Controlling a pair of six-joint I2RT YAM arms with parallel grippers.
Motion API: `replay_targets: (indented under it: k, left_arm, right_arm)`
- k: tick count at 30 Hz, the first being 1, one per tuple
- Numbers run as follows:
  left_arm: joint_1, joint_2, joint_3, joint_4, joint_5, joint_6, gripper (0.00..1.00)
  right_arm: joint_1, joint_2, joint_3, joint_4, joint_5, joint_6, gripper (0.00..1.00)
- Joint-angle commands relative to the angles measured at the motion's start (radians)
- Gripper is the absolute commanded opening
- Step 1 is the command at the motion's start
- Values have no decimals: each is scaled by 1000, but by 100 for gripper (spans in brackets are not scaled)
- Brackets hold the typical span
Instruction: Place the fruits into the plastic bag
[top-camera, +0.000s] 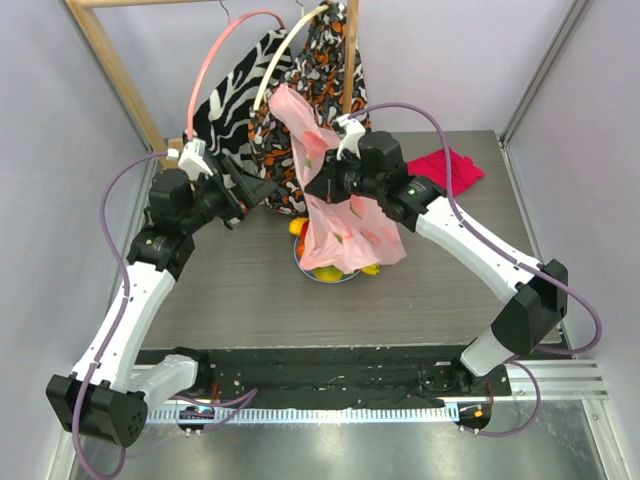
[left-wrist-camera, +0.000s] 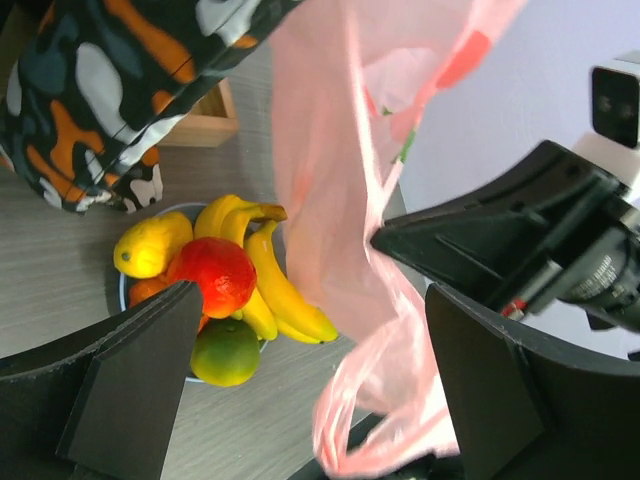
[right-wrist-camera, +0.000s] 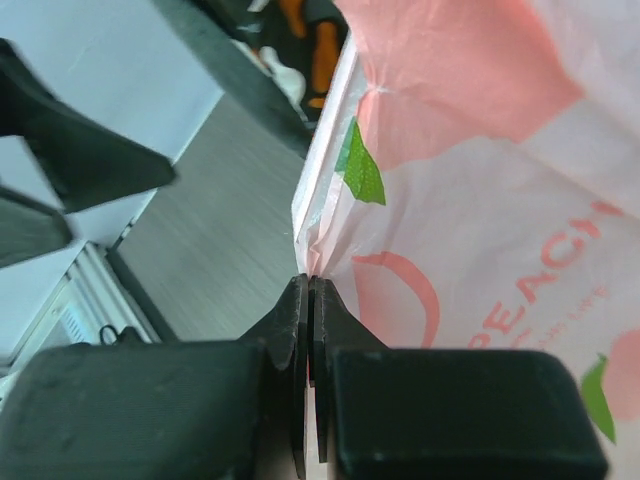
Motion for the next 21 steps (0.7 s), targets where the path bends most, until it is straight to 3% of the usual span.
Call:
replay_targets:
  k: [1, 8, 14, 21]
  left_arm:
    - [1, -21, -55, 130, -59, -112, 100]
    - [0, -3, -130, 257, -86, -242, 98]
    - [-2, 71, -129, 397, -29, -300, 86]
    - [-16, 112, -129, 469, -21, -322, 86]
  right_arm:
    - [31, 12, 79, 84, -92, 10, 1]
    - [67, 43, 104, 94, -167, 10, 1]
    - [80, 52, 99, 67, -187, -1, 1]
    - [80, 60, 101, 64, -190, -2, 1]
